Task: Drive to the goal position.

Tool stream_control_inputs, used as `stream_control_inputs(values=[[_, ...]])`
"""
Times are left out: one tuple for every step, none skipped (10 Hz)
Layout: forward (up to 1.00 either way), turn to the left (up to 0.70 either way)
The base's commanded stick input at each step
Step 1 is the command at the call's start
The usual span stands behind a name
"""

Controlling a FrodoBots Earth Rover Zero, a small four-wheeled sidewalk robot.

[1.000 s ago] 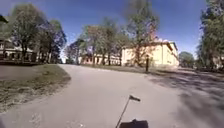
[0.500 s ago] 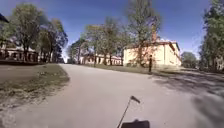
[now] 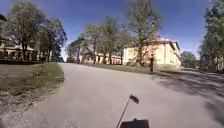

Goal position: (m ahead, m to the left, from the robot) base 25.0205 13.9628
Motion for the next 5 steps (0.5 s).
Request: stream_control_inputs(values=[[0.7, 0.0], [0.7, 0.08], [0.7, 0.22], [0.7, 0.3], [0.7, 0.34]])
